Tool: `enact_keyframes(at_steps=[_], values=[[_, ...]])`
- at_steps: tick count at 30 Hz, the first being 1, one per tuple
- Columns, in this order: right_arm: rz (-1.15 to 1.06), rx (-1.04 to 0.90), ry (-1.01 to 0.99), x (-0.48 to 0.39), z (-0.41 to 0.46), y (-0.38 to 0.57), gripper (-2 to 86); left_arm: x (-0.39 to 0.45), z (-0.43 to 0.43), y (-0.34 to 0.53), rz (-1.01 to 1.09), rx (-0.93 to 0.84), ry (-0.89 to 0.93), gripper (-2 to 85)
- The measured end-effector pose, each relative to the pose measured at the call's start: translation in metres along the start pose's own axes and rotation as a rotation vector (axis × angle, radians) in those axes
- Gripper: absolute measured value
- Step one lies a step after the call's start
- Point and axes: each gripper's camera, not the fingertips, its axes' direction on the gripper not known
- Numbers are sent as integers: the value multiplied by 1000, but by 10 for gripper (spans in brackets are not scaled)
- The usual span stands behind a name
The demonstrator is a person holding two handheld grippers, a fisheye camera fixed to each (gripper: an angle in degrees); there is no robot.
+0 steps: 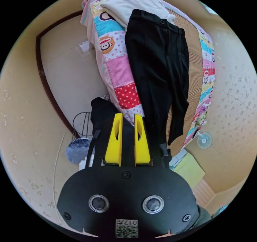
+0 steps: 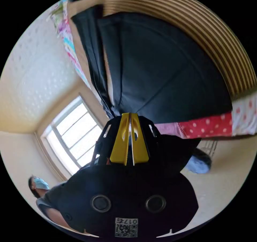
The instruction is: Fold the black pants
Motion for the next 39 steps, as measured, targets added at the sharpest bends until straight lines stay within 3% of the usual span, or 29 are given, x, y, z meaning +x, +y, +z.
enact_keyframes(at_steps=[4, 7, 13, 18, 23, 32, 39], values=[[238, 217, -276, 47, -9, 29, 57, 0, -27, -31, -40, 12, 90, 81], [318, 253, -281, 51, -3, 37, 99, 4, -49, -52, -23, 15, 103, 84], [297, 248, -264, 44, 6, 37, 96, 6, -80, -87, -13, -12, 84, 100], [205, 277, -380, 30, 9, 34, 98, 4, -101, -113, -8, -29, 103, 103], [63, 354, -573, 20, 12, 47, 40, 3, -119, -147, 9, -66, 103, 112], [122, 434, -636, 41, 35, 116, 60, 5, -149, -223, 10, -14, 173, 160], [175, 584, -735, 79, 41, 184, 66, 13, -156, -273, 25, -3, 208, 119]])
